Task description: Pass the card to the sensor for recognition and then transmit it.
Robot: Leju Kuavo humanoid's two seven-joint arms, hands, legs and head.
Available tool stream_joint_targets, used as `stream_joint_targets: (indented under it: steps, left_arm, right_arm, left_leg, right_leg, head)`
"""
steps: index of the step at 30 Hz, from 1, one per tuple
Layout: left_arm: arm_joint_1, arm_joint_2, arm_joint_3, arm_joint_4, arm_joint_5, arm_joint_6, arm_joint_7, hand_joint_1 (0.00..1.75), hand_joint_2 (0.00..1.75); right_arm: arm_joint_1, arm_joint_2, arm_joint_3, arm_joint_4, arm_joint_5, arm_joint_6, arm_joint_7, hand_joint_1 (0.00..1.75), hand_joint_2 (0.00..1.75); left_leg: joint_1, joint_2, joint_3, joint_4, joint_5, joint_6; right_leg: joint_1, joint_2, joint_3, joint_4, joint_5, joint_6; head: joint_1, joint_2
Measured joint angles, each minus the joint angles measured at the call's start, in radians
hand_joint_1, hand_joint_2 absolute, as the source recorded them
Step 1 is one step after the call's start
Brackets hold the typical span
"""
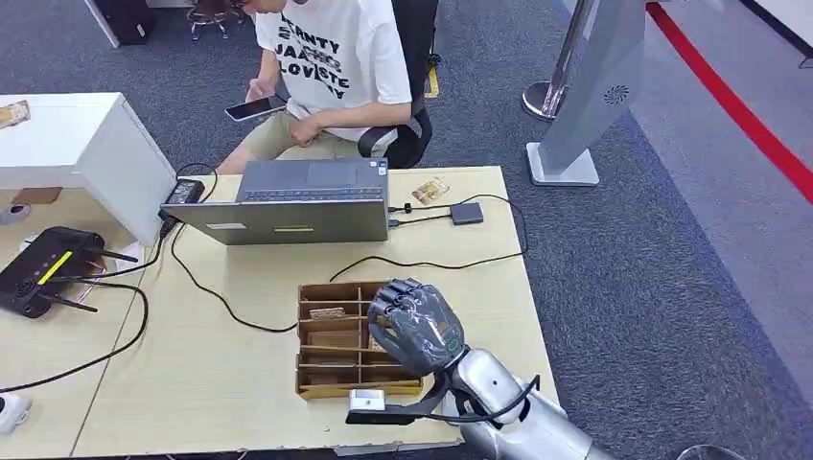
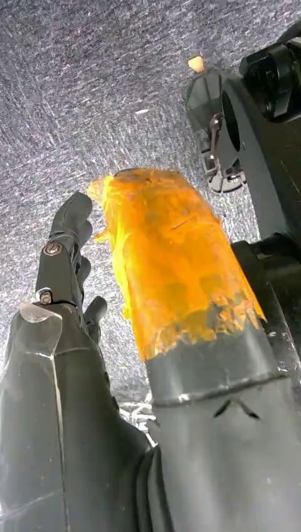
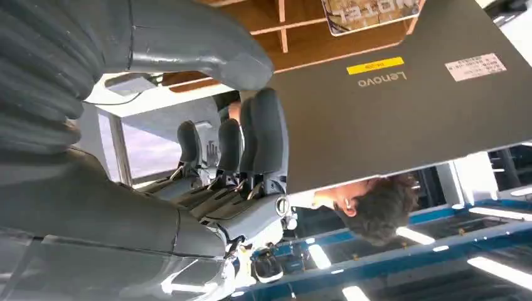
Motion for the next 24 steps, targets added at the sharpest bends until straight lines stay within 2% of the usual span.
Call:
stream_joint_targets:
  steps: [11, 13, 18, 24]
  left_arm:
    - [0.000, 0.000, 0.000, 0.000, 0.000, -0.001, 0.003, 0.00, 0.00]
    - [0.000, 0.000, -0.002, 0.000, -0.002, -0.002, 0.005, 0.00, 0.00]
    - [-0.001, 0.000, -0.008, 0.000, -0.003, -0.003, 0.005, 0.00, 0.00]
    - [-0.001, -0.001, -0.009, 0.000, -0.006, -0.008, 0.006, 0.00, 0.00]
  right_arm:
    - [-0.002, 0.004, 0.000, 0.011, -0.001, 0.002, 0.001, 1.03, 1.75]
    - [-0.007, 0.011, -0.001, 0.027, -0.001, 0.002, 0.011, 0.93, 1.75]
    - [-0.017, 0.019, -0.006, 0.048, -0.001, 0.005, 0.014, 0.98, 1.75]
    - [-0.023, 0.025, -0.011, 0.064, -0.001, 0.006, 0.020, 0.94, 1.75]
  left_leg:
    - [0.000, 0.000, 0.000, 0.000, 0.000, 0.000]
    - [0.000, 0.000, 0.000, 0.000, 0.000, 0.000]
    - [0.000, 0.000, 0.000, 0.000, 0.000, 0.000]
    - [0.000, 0.000, 0.000, 0.000, 0.000, 0.000]
  right_leg:
    - [0.000, 0.000, 0.000, 0.000, 0.000, 0.000]
    - [0.000, 0.000, 0.000, 0.000, 0.000, 0.000]
    - [0.000, 0.000, 0.000, 0.000, 0.000, 0.000]
    - [0.000, 0.000, 0.000, 0.000, 0.000, 0.000]
  head:
    - [0.000, 0.000]
    - [0.000, 0.000]
    - [0.000, 0.000]
    - [0.000, 0.000]
